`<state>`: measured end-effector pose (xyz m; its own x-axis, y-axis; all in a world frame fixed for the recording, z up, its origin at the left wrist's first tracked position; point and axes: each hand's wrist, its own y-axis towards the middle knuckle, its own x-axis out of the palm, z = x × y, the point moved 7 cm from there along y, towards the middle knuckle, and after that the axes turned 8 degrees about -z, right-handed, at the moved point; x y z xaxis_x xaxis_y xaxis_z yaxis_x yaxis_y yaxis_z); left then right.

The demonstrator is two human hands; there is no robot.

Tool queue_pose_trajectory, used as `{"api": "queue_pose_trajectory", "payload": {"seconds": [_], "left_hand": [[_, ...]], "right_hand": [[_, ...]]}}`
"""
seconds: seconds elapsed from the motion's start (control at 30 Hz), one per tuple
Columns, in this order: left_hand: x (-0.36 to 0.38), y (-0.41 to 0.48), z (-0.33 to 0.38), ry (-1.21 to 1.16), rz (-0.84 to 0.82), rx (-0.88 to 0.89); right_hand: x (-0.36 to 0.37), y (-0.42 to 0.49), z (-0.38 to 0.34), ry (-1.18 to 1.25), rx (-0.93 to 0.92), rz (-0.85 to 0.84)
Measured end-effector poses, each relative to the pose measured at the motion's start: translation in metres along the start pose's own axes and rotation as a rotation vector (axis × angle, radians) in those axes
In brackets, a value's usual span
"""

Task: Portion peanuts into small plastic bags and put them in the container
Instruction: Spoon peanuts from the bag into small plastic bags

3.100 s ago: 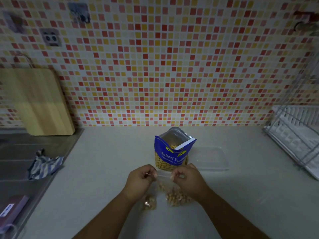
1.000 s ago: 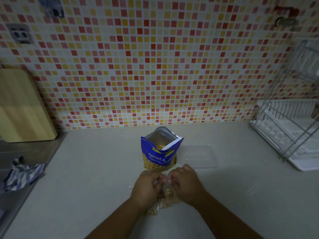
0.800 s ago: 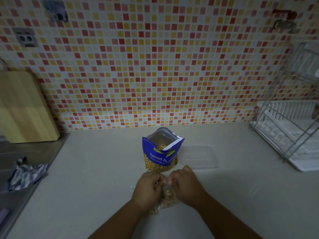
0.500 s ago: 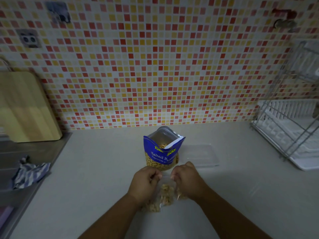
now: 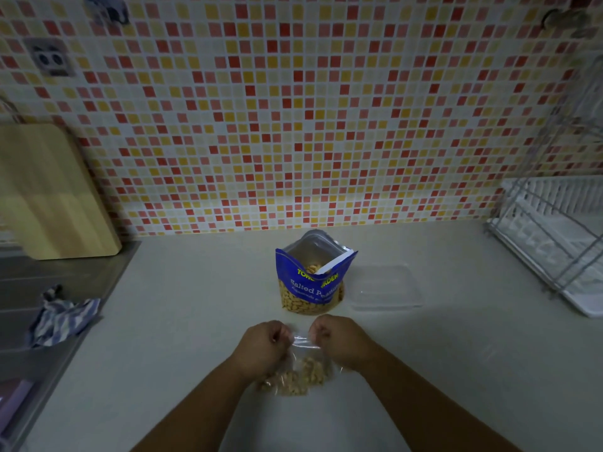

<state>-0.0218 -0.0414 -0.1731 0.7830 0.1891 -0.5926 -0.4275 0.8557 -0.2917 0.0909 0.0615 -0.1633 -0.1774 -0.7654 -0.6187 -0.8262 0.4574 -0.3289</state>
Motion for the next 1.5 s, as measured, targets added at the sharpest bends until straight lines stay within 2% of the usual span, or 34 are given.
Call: {"api": "queue_pose_trajectory", "payload": {"seconds": [0.1,0.23,0.3,0.47,0.53,0.7,0.93,1.03,1.1,1.17,1.33,1.5], "left_hand": [[0.004,0.008,-0.007,0.2,0.046,0.0],[0.008,0.016,-0.014,0.239,0.078,0.02],[0.009,0.018,-0.016,0.25,0.098,0.025],[0.012,0.019,-0.02,0.262,0.132,0.001],[0.011,0.018,-0.019,0.263,0.139,0.002],[0.009,0.016,-0.021,0.252,0.154,-0.031],[0.009,0.016,-0.021,0.244,0.174,-0.047],[0.009,0.016,-0.022,0.255,0.194,-0.052],[0.009,0.015,-0.021,0.265,0.203,-0.055],[0.01,0.016,-0.02,0.273,0.201,-0.058],[0.012,0.016,-0.02,0.265,0.176,-0.071],[0.01,0.014,-0.01,0.224,0.188,-0.026]], "right_hand": [[0.005,0.01,0.011,-0.081,0.011,0.1],[-0.007,0.019,0.021,-0.479,-0.013,0.253],[-0.005,0.022,0.026,-0.622,0.009,0.266],[0.006,0.026,0.031,-0.721,-0.032,0.275],[0.003,0.023,0.024,-0.733,-0.08,0.33],[-0.001,0.021,0.02,-0.687,-0.13,0.428],[0.004,0.023,0.027,-0.598,-0.098,0.377],[-0.006,0.019,0.036,-0.353,-0.005,0.349],[-0.011,0.015,0.047,-0.099,0.045,0.333],[-0.019,0.008,0.055,0.084,0.052,0.389],[-0.037,-0.009,0.055,0.211,0.028,0.457],[-0.039,-0.014,0.043,0.315,-0.043,0.377]]}}
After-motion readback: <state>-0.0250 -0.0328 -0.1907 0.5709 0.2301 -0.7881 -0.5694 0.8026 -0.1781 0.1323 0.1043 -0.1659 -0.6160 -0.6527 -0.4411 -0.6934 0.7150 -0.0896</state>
